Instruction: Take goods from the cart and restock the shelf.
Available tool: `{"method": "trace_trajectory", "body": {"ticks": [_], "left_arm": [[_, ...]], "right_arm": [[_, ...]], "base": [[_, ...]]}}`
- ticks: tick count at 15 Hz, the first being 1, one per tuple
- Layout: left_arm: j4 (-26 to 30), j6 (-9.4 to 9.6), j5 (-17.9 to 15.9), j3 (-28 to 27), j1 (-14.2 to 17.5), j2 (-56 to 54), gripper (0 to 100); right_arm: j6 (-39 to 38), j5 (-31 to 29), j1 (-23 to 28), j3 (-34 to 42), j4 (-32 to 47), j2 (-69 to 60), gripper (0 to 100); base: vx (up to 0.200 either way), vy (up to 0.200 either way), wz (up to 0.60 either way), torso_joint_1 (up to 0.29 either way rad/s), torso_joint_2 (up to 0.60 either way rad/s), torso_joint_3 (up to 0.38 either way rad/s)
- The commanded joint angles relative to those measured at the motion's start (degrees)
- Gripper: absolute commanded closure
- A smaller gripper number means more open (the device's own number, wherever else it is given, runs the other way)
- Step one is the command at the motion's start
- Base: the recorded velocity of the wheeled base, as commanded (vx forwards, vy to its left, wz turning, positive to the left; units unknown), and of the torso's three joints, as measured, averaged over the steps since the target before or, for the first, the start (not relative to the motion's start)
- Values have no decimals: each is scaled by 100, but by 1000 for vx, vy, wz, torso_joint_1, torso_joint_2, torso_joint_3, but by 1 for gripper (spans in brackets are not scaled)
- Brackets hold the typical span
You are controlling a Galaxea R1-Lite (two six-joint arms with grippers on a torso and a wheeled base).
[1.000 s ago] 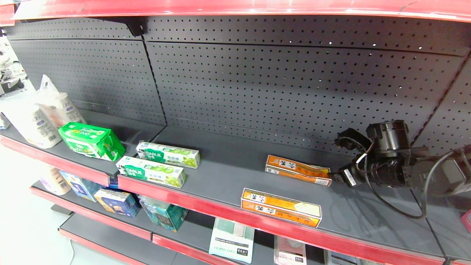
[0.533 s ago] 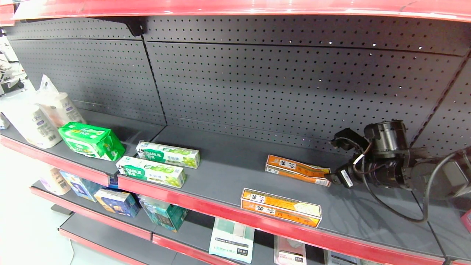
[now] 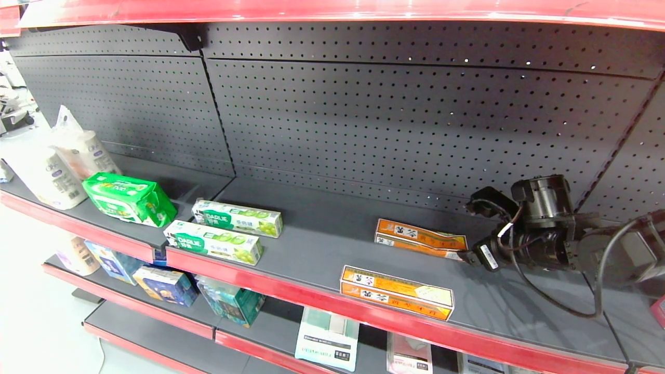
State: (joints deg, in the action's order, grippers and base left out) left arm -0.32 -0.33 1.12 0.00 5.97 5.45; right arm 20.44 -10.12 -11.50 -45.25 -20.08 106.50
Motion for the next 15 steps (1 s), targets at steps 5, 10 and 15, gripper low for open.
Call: {"method": "trace_trajectory", "body": {"ticks": [5,10,15], "left_arm": [[-3,-2,2,0,9,9,0],[-3,-2,2,0,9,9,0],[-3,-2,2,0,9,9,0]], "right_arm": [[12,-8,-107,-212,-5,-59,0],[39,265,-292,-195,-5,91,0],[961,1697,-257,-397,-31,319,0]], "base": [[0,0,0,0,0,0],[0,0,0,0,0,0],[0,0,0,0,0,0]]}}
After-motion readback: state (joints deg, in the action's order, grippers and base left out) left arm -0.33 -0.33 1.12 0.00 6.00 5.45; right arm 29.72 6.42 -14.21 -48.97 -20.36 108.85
